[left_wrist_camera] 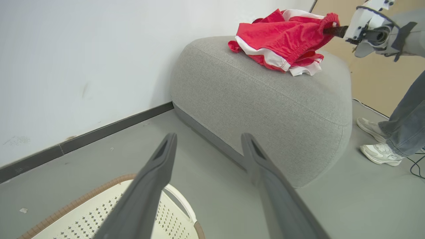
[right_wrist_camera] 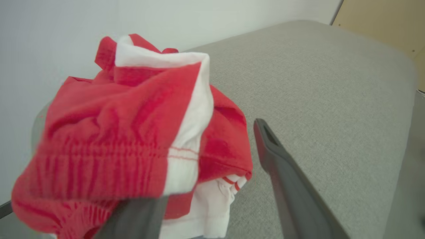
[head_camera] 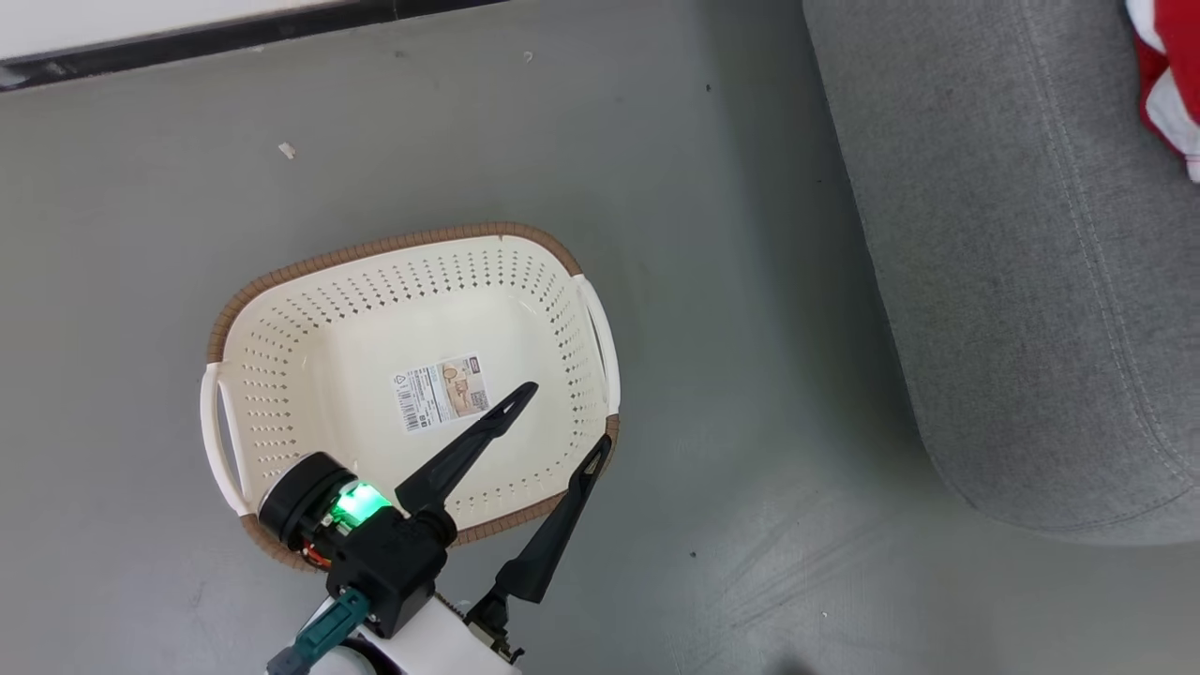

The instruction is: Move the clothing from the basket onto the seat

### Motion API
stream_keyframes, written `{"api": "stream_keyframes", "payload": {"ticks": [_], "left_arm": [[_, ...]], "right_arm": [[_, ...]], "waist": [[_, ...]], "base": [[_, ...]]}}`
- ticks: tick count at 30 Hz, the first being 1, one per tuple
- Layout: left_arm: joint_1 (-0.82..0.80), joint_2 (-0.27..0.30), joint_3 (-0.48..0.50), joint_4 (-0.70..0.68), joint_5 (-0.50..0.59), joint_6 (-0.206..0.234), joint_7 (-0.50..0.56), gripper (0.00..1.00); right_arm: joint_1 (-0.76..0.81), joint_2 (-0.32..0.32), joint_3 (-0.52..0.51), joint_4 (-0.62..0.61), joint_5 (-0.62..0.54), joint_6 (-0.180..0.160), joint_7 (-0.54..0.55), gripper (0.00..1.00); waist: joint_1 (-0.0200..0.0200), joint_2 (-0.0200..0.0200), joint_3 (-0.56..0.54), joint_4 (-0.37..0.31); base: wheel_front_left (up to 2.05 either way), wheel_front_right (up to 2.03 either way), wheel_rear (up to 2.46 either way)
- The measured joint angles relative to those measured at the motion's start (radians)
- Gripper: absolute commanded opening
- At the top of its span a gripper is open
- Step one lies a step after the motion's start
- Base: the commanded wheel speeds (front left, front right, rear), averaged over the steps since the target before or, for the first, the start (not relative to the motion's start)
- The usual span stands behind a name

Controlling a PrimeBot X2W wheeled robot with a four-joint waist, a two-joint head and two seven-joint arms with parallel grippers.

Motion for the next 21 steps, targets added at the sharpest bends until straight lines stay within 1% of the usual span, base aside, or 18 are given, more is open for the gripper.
{"api": "stream_keyframes", "payload": {"ticks": [9, 13, 16, 21], "left_arm": [[0.003, -0.002, -0.003, 0.021, -0.016, 0.000, -0.001, 1.00], [0.003, -0.004, -0.004, 0.027, -0.018, 0.000, -0.005, 1.00], [0.005, -0.011, -0.003, 0.035, -0.027, 0.000, -0.014, 1.00], [0.013, -0.027, 0.016, 0.056, -0.038, 0.003, -0.039, 1.00]], "right_arm": [[0.152, 0.093, 0.063, 0.033, 0.016, 0.000, -0.020, 1.00], [0.194, 0.131, 0.096, 0.026, 0.032, 0.000, -0.034, 1.00], [0.211, 0.166, 0.135, -0.012, 0.031, 0.000, -0.037, 1.00], [0.222, 0.221, 0.230, -0.095, 0.031, 0.000, -0.045, 1.00]], "waist": [[0.0000, 0.0000, -0.053, -0.025], [0.0000, 0.0000, -0.075, -0.036], [0.0000, 0.0000, -0.092, -0.043], [0.0000, 0.0000, -0.125, -0.047]], "base": [[0.00, 0.00, 0.00], [0.00, 0.00, 0.00], [0.00, 0.00, 0.00], [0.00, 0.00, 0.00]]}}
